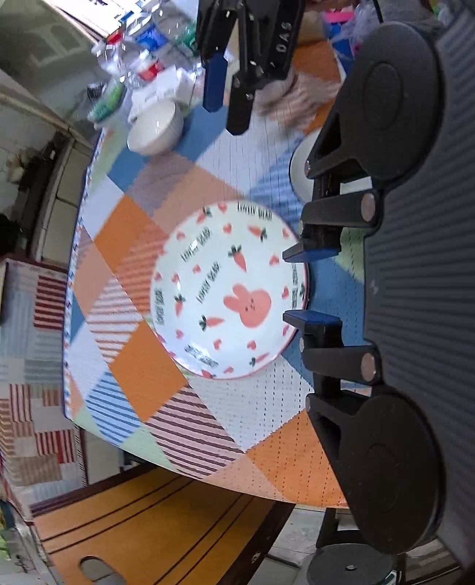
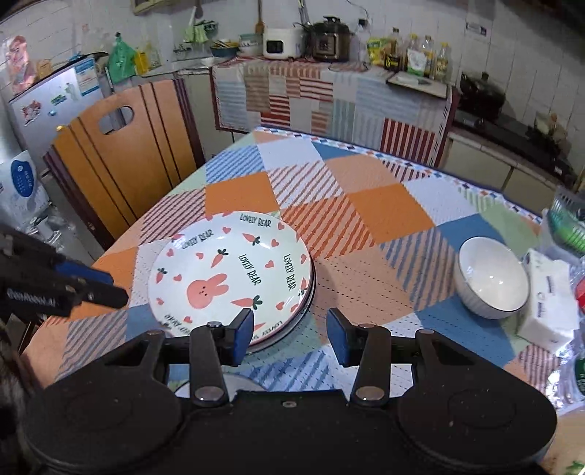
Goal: Organize plates and bowls
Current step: 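Move both grippers to the rim of a white black-rimmed bowl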
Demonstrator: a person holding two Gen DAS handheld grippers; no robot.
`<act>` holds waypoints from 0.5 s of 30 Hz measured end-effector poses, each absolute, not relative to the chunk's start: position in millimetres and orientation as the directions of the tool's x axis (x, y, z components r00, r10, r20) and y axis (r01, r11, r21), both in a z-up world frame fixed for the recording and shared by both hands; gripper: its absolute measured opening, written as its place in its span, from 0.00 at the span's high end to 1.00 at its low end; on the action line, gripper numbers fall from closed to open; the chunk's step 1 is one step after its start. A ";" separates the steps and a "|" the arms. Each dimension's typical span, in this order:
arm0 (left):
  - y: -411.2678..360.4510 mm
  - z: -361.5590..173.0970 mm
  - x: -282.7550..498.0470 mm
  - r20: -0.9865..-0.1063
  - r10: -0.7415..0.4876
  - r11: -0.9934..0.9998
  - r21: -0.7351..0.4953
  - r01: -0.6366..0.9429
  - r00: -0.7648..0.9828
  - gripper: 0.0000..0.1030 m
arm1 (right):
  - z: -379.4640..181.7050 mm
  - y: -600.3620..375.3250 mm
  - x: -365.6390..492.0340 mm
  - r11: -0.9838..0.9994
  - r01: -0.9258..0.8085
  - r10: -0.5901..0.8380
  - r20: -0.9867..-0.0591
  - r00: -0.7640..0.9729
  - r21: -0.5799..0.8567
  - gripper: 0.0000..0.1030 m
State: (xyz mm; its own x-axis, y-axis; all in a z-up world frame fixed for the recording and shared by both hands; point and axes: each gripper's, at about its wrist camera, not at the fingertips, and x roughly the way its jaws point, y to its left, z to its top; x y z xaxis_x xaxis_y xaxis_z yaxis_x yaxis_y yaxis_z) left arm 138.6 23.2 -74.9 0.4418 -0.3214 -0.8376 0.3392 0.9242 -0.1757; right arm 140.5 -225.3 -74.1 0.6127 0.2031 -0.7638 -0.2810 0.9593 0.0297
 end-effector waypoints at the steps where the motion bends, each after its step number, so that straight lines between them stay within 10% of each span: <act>1: 21.3 -68.9 134.7 -0.836 -0.322 0.922 -0.171 0.347 0.445 0.73 | -69.8 -226.6 134.5 0.958 -0.287 0.206 -0.760 0.616 0.027 0.52; 15: -3.8 -1.8 81.3 -0.812 -0.297 0.892 -0.049 0.449 0.503 0.55 | -19.8 -250.0 68.2 0.922 -0.386 0.261 -0.754 0.603 0.010 0.48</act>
